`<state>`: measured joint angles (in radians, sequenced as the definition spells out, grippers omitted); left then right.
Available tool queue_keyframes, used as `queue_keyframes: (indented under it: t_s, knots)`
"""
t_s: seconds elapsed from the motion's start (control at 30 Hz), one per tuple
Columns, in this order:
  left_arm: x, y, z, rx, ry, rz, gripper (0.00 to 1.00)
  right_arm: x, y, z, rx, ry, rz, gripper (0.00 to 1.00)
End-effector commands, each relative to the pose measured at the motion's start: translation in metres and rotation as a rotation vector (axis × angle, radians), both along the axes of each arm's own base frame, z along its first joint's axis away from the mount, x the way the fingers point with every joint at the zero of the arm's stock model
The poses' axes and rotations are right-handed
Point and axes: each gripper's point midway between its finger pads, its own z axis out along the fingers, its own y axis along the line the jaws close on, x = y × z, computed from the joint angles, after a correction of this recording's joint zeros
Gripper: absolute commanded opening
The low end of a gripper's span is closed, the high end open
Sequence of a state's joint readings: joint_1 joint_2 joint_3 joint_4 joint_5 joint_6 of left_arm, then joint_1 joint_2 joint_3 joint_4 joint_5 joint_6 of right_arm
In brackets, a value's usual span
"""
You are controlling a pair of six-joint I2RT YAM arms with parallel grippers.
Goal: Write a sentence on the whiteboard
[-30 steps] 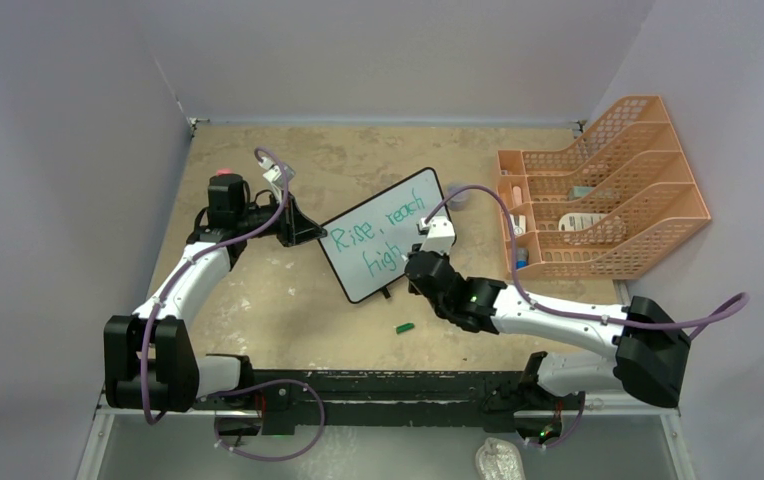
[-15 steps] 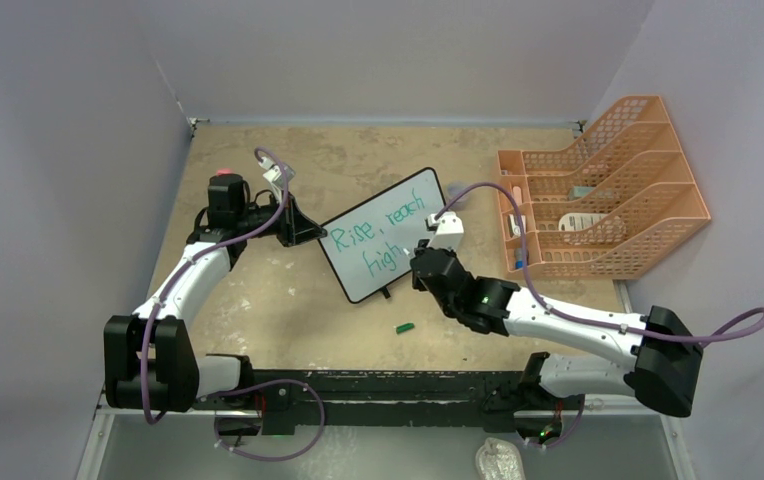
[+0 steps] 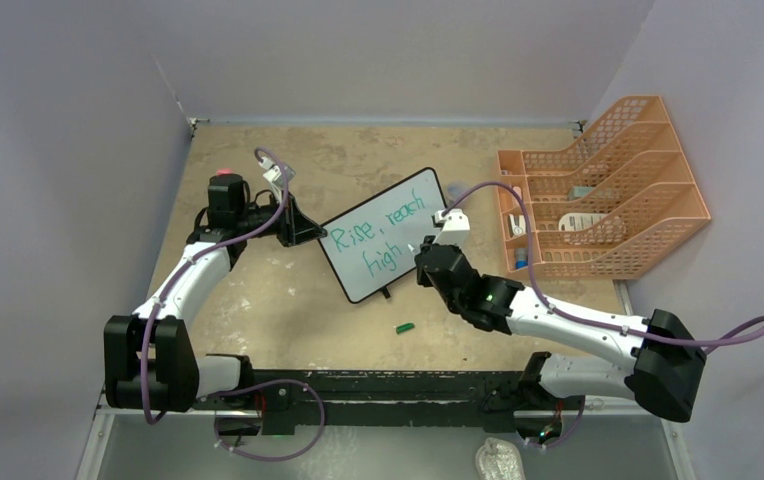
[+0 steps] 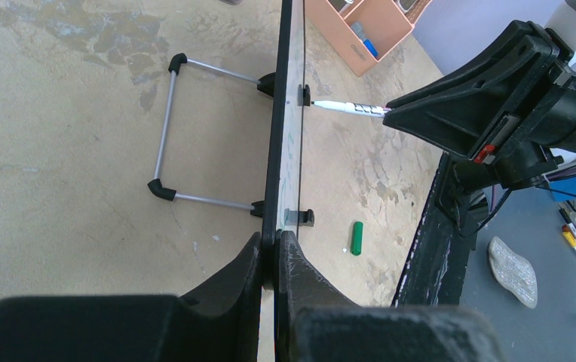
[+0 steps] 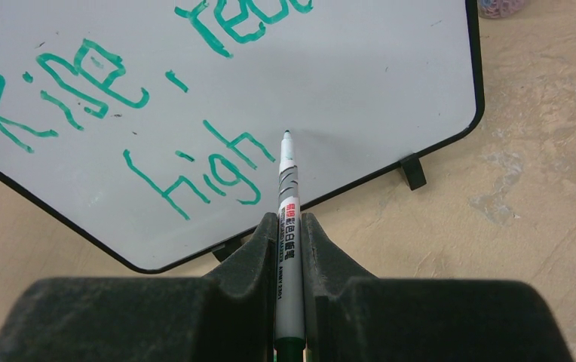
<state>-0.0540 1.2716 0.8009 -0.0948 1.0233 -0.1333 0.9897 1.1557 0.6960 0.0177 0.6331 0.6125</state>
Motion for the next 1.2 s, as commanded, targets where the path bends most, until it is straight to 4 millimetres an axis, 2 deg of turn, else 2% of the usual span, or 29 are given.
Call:
queue_keyframes:
  t_s: [0.0, 0.37, 1.17]
  knots:
    - [0.005, 0.0, 0.0, 0.03, -0.032, -0.002, 0.0, 0.004, 0.007, 0.014, 0.048, -0.039, 0.019, 0.0]
    - [0.006, 0.0, 0.0, 0.03, -0.03, -0.001, 0.0, 0.004, 0.016, 0.013, 0.051, -0.034, 0.057, 0.0]
    - [0.005, 0.0, 0.0, 0.029, -0.03, -0.003, 0.0, 0.006, 0.011, -0.001, 0.026, -0.001, 0.028, 0.0]
